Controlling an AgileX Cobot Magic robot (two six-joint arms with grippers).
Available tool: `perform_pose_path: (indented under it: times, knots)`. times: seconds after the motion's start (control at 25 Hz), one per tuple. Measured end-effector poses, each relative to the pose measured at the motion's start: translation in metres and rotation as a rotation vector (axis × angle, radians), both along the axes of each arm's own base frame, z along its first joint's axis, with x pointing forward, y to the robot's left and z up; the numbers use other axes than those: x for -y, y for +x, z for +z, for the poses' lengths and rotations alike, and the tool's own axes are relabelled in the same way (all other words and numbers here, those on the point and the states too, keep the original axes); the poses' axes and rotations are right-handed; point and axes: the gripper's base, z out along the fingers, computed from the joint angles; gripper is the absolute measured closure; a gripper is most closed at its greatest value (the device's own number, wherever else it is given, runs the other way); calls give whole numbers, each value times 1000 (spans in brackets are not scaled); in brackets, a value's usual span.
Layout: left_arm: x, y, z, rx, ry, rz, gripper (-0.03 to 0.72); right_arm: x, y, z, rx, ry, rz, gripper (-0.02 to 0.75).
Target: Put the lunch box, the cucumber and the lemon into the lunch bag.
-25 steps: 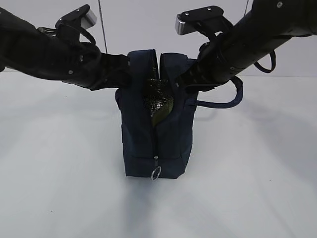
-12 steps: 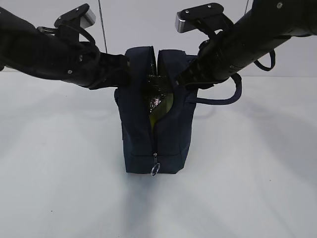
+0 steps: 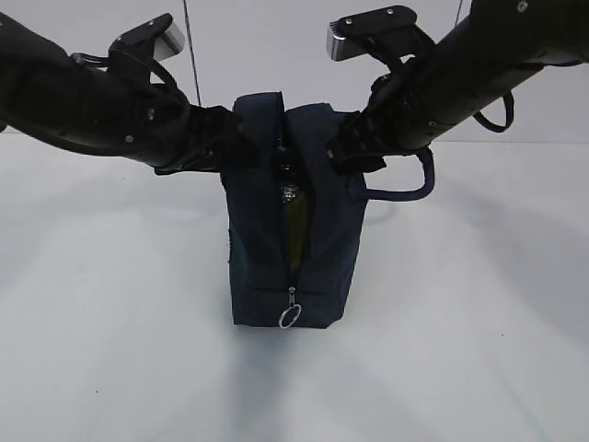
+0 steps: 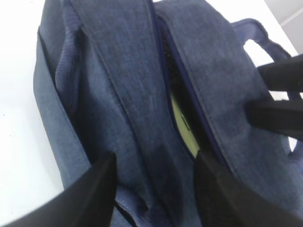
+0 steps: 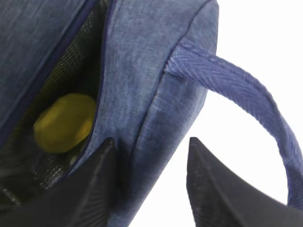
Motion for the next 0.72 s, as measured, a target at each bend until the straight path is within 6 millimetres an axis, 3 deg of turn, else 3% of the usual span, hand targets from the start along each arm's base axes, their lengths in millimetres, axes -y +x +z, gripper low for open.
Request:
perform_pose_path:
  times: [0.12, 0.4, 0.72]
  knots:
    - [0, -1, 4, 48, 20, -35, 303, 2, -6, 9, -8, 13, 2, 344]
    - [-4, -12, 42, 222, -2, -104, 298, 8, -25, 52, 60, 100, -5, 344]
    - [3, -26, 41, 223, 10, -307, 298, 9, -54, 62, -80, 183, 35, 344]
